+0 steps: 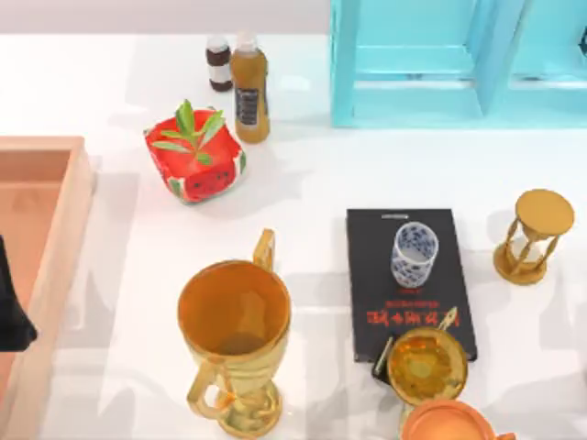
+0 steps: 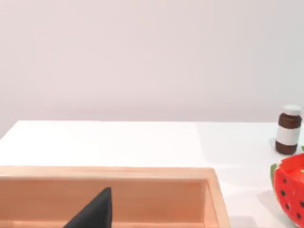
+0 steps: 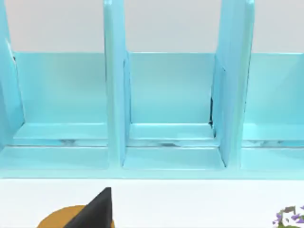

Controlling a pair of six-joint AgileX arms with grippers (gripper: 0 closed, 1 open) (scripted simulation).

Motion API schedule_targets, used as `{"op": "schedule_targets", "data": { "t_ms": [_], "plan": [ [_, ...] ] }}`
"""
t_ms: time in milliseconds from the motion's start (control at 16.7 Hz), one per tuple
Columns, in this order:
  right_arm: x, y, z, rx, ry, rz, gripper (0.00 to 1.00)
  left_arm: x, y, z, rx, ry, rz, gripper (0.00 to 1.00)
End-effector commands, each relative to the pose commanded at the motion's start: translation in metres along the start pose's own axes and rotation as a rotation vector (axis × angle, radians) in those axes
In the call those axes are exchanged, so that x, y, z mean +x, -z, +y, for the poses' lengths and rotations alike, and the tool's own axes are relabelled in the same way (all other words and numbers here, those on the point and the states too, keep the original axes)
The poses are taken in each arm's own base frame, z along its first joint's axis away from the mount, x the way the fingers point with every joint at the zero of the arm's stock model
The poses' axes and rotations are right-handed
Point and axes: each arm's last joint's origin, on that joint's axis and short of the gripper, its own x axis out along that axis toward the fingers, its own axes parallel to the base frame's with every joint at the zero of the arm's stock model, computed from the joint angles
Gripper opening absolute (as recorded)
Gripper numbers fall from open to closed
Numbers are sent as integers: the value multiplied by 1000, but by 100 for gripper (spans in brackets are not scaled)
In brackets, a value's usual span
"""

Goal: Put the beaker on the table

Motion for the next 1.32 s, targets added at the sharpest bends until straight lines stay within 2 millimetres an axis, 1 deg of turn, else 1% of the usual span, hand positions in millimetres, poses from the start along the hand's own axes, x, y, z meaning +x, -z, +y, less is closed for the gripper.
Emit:
{"op": "schedule_targets", "data": {
  "t_ms": [180, 240, 360, 480, 600, 780, 900, 1020, 1140, 1200, 1320],
  "plan": [
    [0, 0, 0, 0, 0, 0, 100, 0, -2, 0, -3, 3, 4, 100],
    [0, 0, 0, 0, 0, 0, 100, 0, -6, -1, -10, 10, 13, 100],
    [0, 0, 0, 0, 0, 0, 100, 1, -20, -4, -34, 32, 45, 100],
    [0, 0, 0, 0, 0, 0, 100, 3, -42, -9, -69, 65, 101, 100],
    [0, 0, 0, 0, 0, 0, 100, 10, -68, -15, -109, 102, 176, 100],
    [0, 0, 0, 0, 0, 0, 100, 30, -113, -32, -171, 160, 321, 100],
    [0, 0, 0, 0, 0, 0, 100, 51, -143, -49, -206, 194, 432, 100],
    [0, 0, 0, 0, 0, 0, 100, 76, -169, -74, -231, 218, 552, 100],
    [0, 0, 0, 0, 0, 0, 100, 104, -189, -106, -243, 231, 673, 100],
    [0, 0, 0, 0, 0, 0, 100, 117, -196, -125, -244, 233, 733, 100],
    [0, 0, 0, 0, 0, 0, 100, 142, -203, -168, -235, 226, 848, 100]
  ]
}}
